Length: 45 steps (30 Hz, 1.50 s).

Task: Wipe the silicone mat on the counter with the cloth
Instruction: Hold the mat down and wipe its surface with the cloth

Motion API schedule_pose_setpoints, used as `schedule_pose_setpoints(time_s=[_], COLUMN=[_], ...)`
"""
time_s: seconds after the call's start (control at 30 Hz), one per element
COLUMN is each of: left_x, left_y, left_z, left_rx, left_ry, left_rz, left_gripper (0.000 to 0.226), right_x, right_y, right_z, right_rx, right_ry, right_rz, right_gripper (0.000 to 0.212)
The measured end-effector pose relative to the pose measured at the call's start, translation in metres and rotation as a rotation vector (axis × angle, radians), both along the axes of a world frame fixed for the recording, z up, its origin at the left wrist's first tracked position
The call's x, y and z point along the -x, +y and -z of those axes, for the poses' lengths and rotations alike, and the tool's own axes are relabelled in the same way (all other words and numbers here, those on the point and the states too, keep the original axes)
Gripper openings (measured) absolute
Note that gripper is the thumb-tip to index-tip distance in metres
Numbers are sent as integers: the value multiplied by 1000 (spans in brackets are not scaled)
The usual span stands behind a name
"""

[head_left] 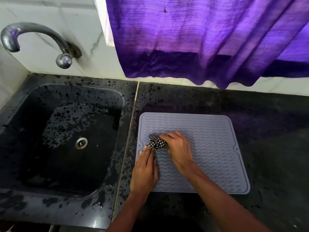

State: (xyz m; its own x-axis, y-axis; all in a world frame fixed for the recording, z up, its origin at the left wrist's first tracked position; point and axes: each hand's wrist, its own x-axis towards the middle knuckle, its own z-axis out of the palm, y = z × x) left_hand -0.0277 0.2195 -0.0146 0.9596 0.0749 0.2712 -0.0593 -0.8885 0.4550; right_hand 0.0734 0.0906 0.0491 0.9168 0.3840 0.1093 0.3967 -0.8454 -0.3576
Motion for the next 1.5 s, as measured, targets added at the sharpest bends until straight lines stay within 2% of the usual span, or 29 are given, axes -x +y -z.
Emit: schedule_pose_setpoints(time_s=[0.53,0.63,0.83,1.13,1.5], left_x=[-1,-1,-2,-2,-1], left_y=[0,-1,-2,-1,-3], left_z=[2,-3,-8,-10,-10], left_rx=[-44,-117,-219,-144,-78], left_ry=[3,27,57,79,93], left_rz=[8,2,10,24,9], left_gripper=[46,48,51,50,51], right_x=[-17,-17,-19,-30,-31], right_y=[-31,-48,-64,-90,-128], right_z=[-8,-6,-11,-16,-8], right_rx=[-4,-40,-46,-36,-42], right_ry=[40,42,85,100,93], right_rz=[61,137,90,118,230], right_gripper=[68,70,59,54,63])
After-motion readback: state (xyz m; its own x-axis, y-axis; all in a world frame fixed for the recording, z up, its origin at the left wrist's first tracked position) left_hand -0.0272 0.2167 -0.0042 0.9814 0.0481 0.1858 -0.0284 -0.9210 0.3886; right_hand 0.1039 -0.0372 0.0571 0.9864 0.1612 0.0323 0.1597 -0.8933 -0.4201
